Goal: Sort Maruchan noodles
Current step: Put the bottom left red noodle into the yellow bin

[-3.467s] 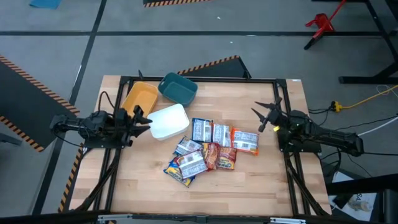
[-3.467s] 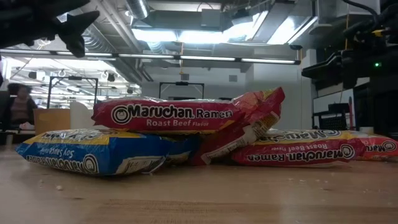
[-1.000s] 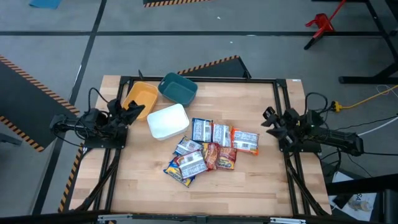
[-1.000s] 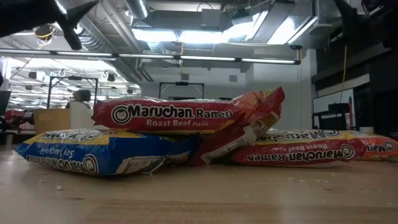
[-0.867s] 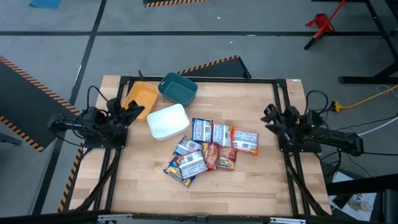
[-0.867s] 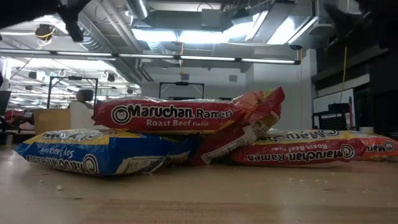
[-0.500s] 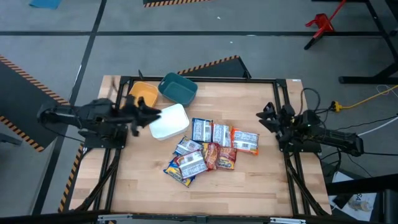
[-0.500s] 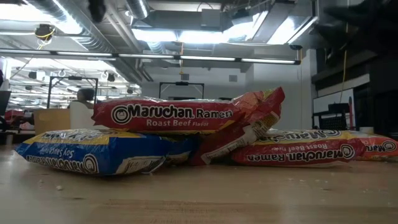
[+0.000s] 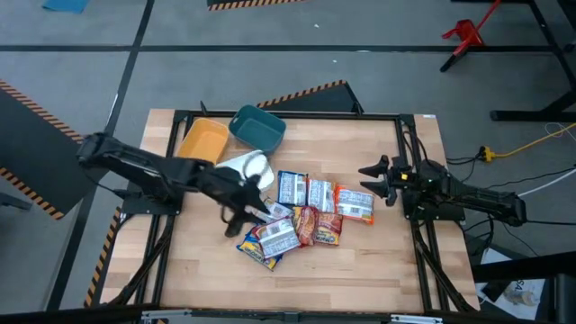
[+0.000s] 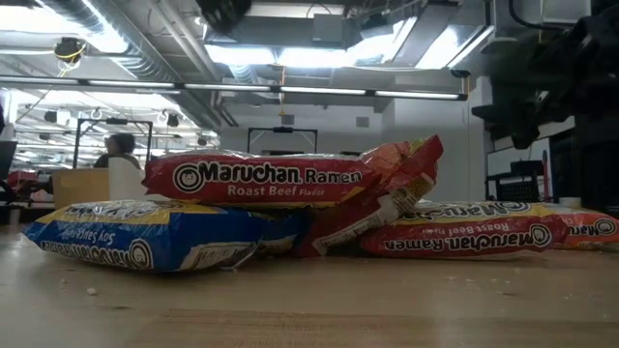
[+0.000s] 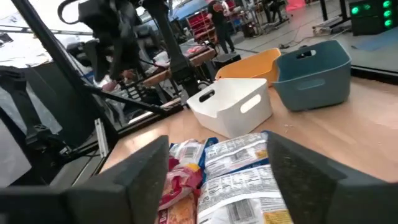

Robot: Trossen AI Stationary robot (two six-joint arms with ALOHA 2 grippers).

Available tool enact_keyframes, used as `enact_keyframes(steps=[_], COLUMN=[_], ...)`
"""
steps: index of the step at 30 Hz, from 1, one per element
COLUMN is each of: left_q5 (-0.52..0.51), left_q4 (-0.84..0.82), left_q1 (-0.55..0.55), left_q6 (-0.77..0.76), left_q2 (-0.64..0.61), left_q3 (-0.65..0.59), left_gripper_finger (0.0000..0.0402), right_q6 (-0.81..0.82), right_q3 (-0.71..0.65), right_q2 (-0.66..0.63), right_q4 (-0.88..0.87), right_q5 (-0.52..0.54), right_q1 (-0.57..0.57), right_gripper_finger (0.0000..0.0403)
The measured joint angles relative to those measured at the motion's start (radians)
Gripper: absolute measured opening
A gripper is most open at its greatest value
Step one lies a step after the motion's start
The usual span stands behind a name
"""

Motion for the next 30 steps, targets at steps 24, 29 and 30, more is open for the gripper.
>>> enact_keyframes(steps=[24,29,30], left_q5=[-0.004,-0.115,-0.127], left_q4=[-0.136,-0.145,-0.137], left_q1=[-0.058,-0.047,-0.047], left_q6=[-0.031,-0.074,-0.08], left_q2=[0.304,0.304,0.304], left_q3=[0.012,0.012,0.012], left_gripper_finger=[0.0241,0.0242,0.0242], right_q6=[-0.003,-0.004,-0.004], right_q3=[0.0,0.0,0.0], right_q2=[0.0,0.0,0.0], right_q4=[-0.003,-0.003,-0.003], right_q5=[0.001,0.001,0.002], right_q1=[0.0,0.0,0.0], right_gripper_finger=[0.0296,0.0296,0.0296])
